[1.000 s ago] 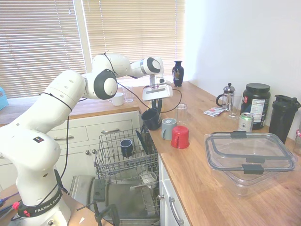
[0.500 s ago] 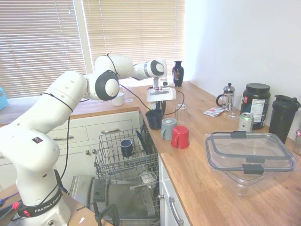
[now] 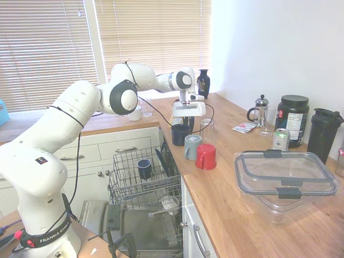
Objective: Unload a mug from dishwasher
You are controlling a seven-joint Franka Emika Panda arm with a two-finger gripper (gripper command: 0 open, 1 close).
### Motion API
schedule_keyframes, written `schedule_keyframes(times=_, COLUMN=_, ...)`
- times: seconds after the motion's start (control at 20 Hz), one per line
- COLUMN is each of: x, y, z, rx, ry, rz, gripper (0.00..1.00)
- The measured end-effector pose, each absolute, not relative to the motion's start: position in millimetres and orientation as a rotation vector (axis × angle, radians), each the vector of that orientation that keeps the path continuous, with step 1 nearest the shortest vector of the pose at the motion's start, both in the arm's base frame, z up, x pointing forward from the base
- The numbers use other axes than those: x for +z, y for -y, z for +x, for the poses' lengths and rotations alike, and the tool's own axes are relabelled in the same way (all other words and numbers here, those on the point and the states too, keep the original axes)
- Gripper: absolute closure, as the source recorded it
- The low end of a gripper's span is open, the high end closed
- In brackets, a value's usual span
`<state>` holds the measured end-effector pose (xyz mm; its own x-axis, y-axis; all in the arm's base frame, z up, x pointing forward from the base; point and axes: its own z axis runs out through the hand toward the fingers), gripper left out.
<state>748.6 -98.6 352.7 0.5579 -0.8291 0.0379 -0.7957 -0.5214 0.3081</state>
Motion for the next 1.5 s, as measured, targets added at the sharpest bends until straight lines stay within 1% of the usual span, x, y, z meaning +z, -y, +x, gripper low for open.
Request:
schedule_keyframes(times=0.15, x=354, y=99, z=748, rx=-0.154, ry=1.347, rz=2.512, gripper=1.00)
schedule_keyframes(times=0.2, x=354, y=99, z=748, rx=-0.151, ry=1.352, rz=2.512, gripper=0.00)
schedule_keyframes(times=0.65, x=375, y=97, z=749, rx=-0.085, ry=1.400, rz=2.530, gripper=0.00)
schedule_keyframes(times=0.95, x=368, y=98, z=746, rx=-0.092, ry=1.408, rz=2.525, gripper=0.00)
schedule_keyframes(times=1.05, x=370, y=99, z=747, rx=-0.066, ry=1.413, rz=2.532, gripper=0.00)
schedule_keyframes(times=1.25, x=395, y=103, z=746, rx=0.017, ry=1.447, rz=2.567, gripper=0.00)
schedule_keyframes(times=1.5, x=438, y=102, z=726, rx=0.083, ry=1.486, rz=2.615, gripper=0.00)
